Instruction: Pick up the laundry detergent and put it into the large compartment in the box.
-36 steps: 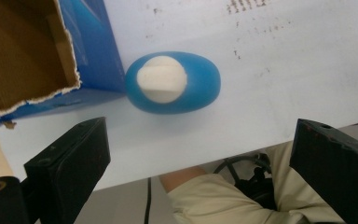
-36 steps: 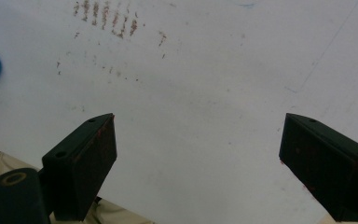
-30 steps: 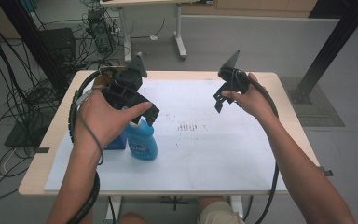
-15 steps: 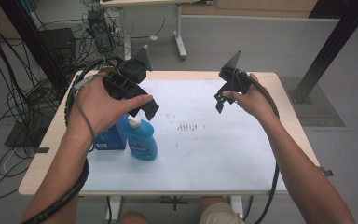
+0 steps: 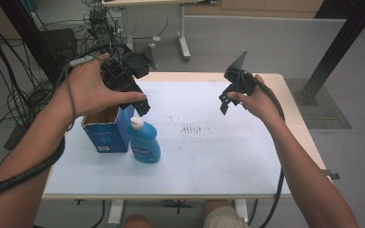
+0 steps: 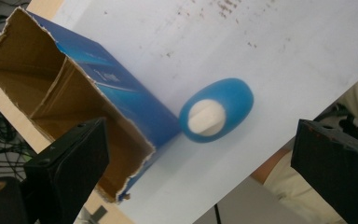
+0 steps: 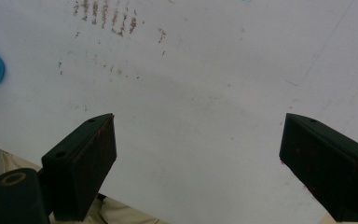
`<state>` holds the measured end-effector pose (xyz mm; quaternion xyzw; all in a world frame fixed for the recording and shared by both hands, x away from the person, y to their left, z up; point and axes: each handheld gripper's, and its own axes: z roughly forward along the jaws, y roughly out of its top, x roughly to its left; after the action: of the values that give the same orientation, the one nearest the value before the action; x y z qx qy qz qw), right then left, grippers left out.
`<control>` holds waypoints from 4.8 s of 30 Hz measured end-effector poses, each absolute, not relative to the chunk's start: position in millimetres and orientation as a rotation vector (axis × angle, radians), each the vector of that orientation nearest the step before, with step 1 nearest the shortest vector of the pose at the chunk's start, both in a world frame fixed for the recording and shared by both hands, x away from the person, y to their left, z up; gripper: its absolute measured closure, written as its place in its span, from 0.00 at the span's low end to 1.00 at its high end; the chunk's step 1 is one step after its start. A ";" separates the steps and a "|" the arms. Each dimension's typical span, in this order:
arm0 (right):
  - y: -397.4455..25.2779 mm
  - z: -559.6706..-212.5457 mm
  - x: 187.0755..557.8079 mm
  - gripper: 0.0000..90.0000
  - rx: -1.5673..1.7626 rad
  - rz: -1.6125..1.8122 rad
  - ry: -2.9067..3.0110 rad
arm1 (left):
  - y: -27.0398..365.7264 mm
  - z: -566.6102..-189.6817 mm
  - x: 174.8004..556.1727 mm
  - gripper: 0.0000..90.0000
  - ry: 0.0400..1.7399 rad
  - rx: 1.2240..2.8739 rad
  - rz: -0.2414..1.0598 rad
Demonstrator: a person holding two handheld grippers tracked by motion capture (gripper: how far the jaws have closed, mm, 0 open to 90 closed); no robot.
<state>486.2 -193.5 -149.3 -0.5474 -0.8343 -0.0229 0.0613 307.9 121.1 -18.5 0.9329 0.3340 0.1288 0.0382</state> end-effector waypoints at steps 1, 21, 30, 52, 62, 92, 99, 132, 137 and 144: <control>-193.5 -149.3 486.2 0.12 -1.656 -0.069 -2.524 | 121.1 -18.5 307.9 0.05 1.025 2.862 0.395; -209.6 -149.7 492.1 0.12 -1.708 -0.078 -2.473 | 114.1 -6.8 322.7 0.05 0.532 3.064 0.338; -208.6 -150.6 491.7 0.12 -1.720 -0.070 -2.467 | 100.1 -19.6 318.5 0.05 0.373 3.103 0.376; -210.9 -154.0 489.6 0.12 -1.747 -0.069 -2.453 | 116.0 -70.9 323.0 0.06 0.159 3.069 0.301; -212.2 -154.6 487.7 0.12 -1.747 -0.076 -2.452 | 119.7 -91.2 326.9 0.06 0.147 3.080 0.242; -205.9 -161.6 487.4 0.12 -1.764 -0.075 -2.437 | 132.1 -130.4 343.1 0.07 0.102 3.050 0.125; -204.7 -164.9 489.0 0.12 -1.761 -0.067 -2.437 | 136.0 -140.7 347.2 0.07 0.091 3.049 0.114; -204.8 -173.1 493.6 0.12 -1.764 -0.059 -2.426 | 132.4 -160.4 354.1 0.08 0.055 3.068 0.101; -203.8 -173.9 494.6 0.12 -1.764 -0.056 -2.422 | 133.4 -161.0 352.7 0.08 0.052 3.063 0.114; -200.6 -176.5 496.2 0.12 -1.749 -0.054 -2.430 | 135.0 -158.5 351.9 0.08 0.062 3.062 0.127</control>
<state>496.2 -200.6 -176.5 -0.5826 -0.8092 -0.0180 0.0735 351.9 135.0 -158.5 0.9982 0.0203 0.0416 0.0382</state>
